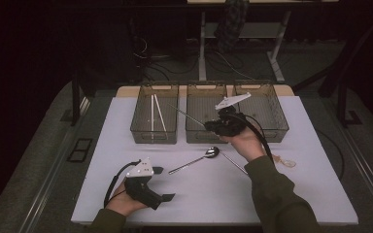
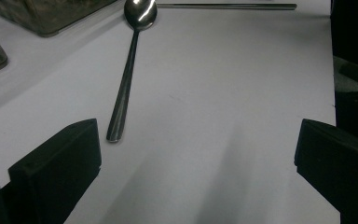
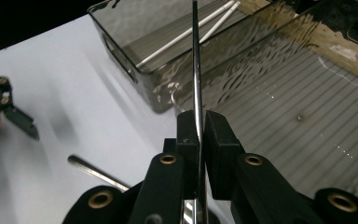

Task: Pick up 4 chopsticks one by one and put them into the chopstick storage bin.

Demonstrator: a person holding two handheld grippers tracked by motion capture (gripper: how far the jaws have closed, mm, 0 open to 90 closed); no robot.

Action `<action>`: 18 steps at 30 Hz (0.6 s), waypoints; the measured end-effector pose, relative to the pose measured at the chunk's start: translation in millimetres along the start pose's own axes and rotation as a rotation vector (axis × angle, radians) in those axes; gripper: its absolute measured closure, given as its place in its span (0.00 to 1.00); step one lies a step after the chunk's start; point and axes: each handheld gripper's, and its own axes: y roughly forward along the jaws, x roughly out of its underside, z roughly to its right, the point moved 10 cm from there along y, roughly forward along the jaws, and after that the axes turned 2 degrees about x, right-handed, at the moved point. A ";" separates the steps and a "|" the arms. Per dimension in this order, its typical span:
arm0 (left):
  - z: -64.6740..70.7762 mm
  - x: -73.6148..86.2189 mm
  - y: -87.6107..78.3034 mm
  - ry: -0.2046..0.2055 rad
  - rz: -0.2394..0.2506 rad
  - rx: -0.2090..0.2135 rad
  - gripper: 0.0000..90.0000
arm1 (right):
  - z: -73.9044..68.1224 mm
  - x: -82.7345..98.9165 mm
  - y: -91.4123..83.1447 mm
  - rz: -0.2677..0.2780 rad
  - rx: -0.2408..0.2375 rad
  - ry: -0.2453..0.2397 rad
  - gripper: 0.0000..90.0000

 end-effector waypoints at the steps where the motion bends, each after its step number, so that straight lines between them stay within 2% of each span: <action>1: 0.1 -0.1 0.1 0.000 0.001 0.001 0.00 | -0.2 -2.4 3.3 -0.004 -0.001 0.003 0.94; 18: -1.8 -1.0 -0.2 -0.001 0.009 0.006 0.00 | -0.2 -45.0 55.7 -0.048 0.037 0.027 0.94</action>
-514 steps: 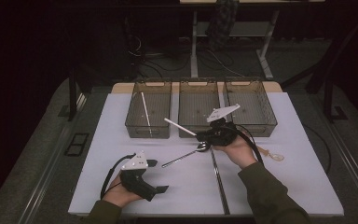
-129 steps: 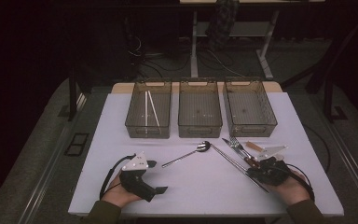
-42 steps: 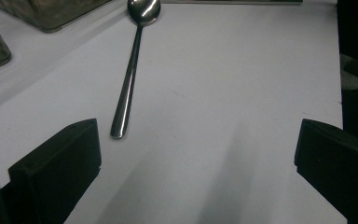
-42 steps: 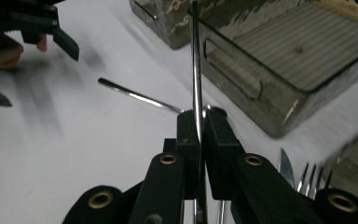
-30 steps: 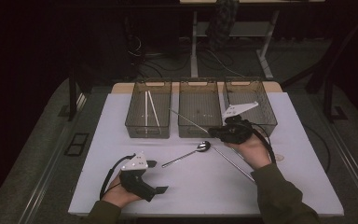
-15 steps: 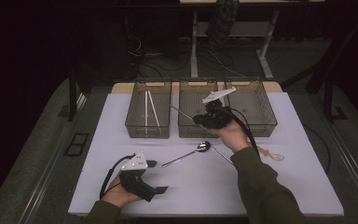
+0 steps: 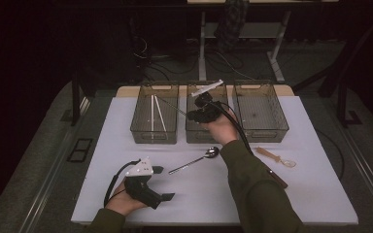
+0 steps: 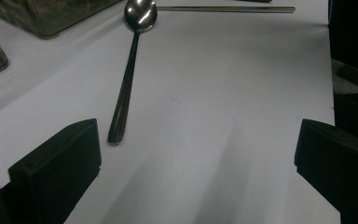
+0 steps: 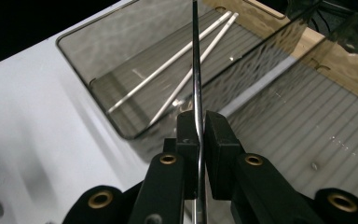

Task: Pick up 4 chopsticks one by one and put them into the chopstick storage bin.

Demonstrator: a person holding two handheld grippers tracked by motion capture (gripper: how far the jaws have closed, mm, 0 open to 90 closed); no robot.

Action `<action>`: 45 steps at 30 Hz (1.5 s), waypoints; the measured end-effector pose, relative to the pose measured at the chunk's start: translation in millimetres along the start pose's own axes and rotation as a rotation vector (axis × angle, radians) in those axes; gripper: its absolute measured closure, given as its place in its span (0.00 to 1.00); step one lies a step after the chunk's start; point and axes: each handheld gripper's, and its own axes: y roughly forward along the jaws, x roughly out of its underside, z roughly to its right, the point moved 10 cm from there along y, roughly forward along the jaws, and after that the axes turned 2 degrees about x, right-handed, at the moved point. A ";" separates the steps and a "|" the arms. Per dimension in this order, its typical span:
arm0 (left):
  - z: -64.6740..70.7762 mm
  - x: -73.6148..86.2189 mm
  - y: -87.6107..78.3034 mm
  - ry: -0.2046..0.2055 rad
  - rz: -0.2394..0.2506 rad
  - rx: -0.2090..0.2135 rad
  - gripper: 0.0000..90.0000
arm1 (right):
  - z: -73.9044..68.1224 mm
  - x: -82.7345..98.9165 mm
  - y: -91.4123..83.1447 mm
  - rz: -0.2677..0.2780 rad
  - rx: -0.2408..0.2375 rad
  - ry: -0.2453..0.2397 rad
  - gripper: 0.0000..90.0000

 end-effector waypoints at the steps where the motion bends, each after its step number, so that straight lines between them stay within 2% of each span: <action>1: 0.0 0.1 0.2 0.000 -0.001 0.000 0.00 | -0.5 -3.2 2.7 -0.002 0.002 0.004 0.94; 10: 0.4 -1.3 0.0 0.003 0.006 0.004 0.00 | -5.2 -29.0 33.0 -0.039 0.027 0.006 0.94; 16: 0.1 -2.0 -0.8 0.002 0.011 0.009 0.00 | -6.5 -42.6 57.3 -0.066 0.046 0.035 0.94; 23: 1.0 -3.1 -1.1 0.000 0.019 0.013 0.00 | -9.0 -49.6 81.7 -0.098 0.063 0.068 0.94; 28: 0.7 -3.7 -2.0 0.004 0.023 0.014 0.00 | -16.5 -52.1 92.8 -0.104 0.059 0.075 0.93; 31: 0.5 -3.8 -2.3 0.004 0.023 0.015 0.00 | -21.8 -52.9 95.0 -0.093 0.035 0.072 0.90; 35: 0.3 -3.8 -2.3 0.003 0.023 0.015 0.00 | -24.7 -55.9 91.0 -0.066 0.022 0.048 0.77; 37: -0.3 -3.7 -2.3 0.002 0.022 0.014 0.00 | -24.8 -57.0 86.0 -0.060 0.025 0.040 0.70; 40: -0.8 -3.4 -2.4 0.002 0.020 0.011 0.00 | -25.5 -56.6 77.2 -0.059 0.002 0.031 0.63; 45: -1.5 -3.1 -2.5 0.002 0.018 0.008 0.00 | -24.4 -52.5 59.4 -0.022 -0.044 0.019 0.53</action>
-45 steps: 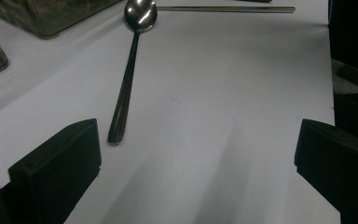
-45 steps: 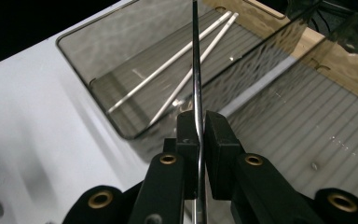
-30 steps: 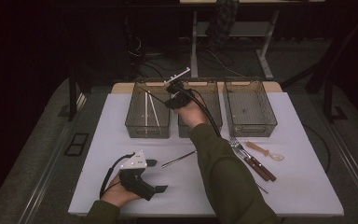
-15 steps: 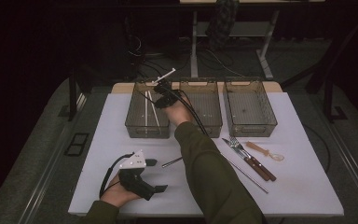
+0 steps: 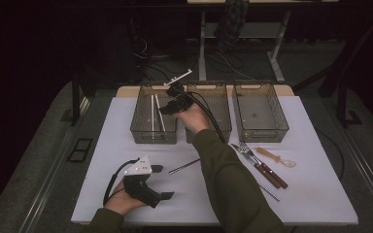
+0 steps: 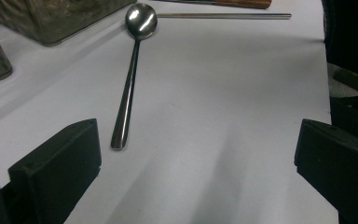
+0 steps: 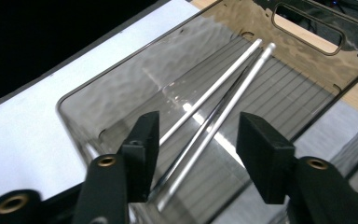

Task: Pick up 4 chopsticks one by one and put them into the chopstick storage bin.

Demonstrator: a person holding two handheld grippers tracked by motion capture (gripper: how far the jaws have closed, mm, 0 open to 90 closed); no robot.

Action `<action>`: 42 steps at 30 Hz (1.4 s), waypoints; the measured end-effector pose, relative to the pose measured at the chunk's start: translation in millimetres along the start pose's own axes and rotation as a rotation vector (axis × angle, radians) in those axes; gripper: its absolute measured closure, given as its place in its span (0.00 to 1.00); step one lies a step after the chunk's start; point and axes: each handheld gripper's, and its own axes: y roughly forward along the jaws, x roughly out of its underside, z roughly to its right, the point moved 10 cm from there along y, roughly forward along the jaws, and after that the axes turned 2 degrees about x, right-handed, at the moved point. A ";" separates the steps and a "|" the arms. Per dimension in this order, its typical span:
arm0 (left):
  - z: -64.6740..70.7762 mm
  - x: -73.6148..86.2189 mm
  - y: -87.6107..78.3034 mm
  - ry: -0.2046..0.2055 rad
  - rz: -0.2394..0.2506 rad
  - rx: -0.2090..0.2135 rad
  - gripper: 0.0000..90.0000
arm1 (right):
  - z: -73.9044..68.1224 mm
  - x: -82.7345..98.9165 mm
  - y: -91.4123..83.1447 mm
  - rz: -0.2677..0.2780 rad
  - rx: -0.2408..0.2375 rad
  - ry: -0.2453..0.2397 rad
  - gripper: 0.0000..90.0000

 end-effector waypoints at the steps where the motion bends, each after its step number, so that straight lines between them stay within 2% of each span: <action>1: -0.1 0.2 0.1 0.001 -0.001 -0.001 0.00 | 0.1 1.9 -3.4 0.004 -0.006 -0.002 0.51; 3: 0.0 0.3 0.2 0.001 -0.003 -0.001 0.00 | 2.0 6.0 -10.5 0.016 0.004 -0.015 0.46; 8: -0.3 0.7 0.4 0.002 -0.006 -0.003 0.00 | 9.1 16.9 -30.4 0.058 0.009 -0.022 0.43; 11: 0.0 1.0 0.9 0.001 -0.008 -0.004 0.00 | 11.3 26.9 -40.3 0.051 -0.011 -0.027 0.41; 15: 0.7 1.8 1.5 0.001 -0.015 -0.004 0.00 | 13.5 40.2 -52.4 0.047 -0.021 -0.067 0.38; 21: 0.6 2.3 1.5 -0.001 -0.016 -0.006 0.00 | 19.0 56.9 -69.4 0.053 -0.022 -0.060 0.38; 29: 0.1 3.3 1.7 -0.001 -0.021 -0.007 0.00 | 20.8 83.8 -88.0 0.044 -0.028 -0.083 0.34; 33: 0.1 3.7 1.9 -0.002 -0.023 -0.009 0.00 | 19.9 98.4 -95.9 0.035 -0.033 -0.083 0.30; 42: -0.9 4.4 2.9 -0.005 -0.025 -0.011 0.00 | 25.5 137.2 -115.0 0.018 -0.022 -0.088 0.30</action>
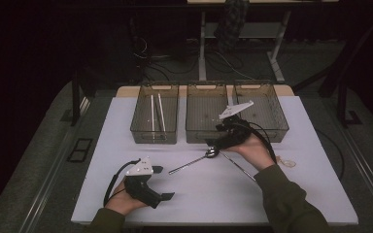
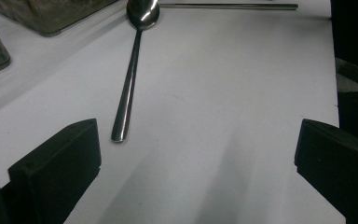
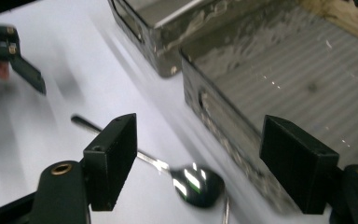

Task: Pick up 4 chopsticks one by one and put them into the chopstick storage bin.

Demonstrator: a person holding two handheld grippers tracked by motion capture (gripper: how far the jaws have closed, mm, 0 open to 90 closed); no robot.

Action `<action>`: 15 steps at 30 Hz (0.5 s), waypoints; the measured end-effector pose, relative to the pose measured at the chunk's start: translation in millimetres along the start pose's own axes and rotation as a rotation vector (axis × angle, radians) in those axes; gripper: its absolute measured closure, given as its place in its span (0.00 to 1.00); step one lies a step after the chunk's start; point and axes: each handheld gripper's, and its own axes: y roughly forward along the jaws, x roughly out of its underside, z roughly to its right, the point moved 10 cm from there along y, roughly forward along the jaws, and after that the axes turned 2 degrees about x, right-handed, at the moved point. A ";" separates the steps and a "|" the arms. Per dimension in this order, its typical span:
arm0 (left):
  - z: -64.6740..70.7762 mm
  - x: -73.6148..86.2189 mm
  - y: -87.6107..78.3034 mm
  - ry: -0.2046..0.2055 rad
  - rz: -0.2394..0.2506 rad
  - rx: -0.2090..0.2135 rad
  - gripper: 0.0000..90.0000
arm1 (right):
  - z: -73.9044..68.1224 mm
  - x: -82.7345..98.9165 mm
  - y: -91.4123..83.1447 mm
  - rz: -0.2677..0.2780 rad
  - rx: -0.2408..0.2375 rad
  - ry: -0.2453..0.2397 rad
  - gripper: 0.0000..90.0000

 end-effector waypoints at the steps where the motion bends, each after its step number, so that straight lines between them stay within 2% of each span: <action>1: -0.1 -0.2 0.0 0.002 0.002 0.000 0.00 | 0.5 4.2 -2.6 0.000 0.004 -0.001 0.30; 8: -2.3 -2.4 -0.2 -0.007 0.020 -0.002 0.00 | 2.5 33.1 -21.7 0.008 0.002 0.018 0.33; 15: -3.7 -1.0 -0.4 -0.004 0.009 -0.016 0.00 | 4.4 67.1 -39.8 0.015 -0.003 0.047 0.39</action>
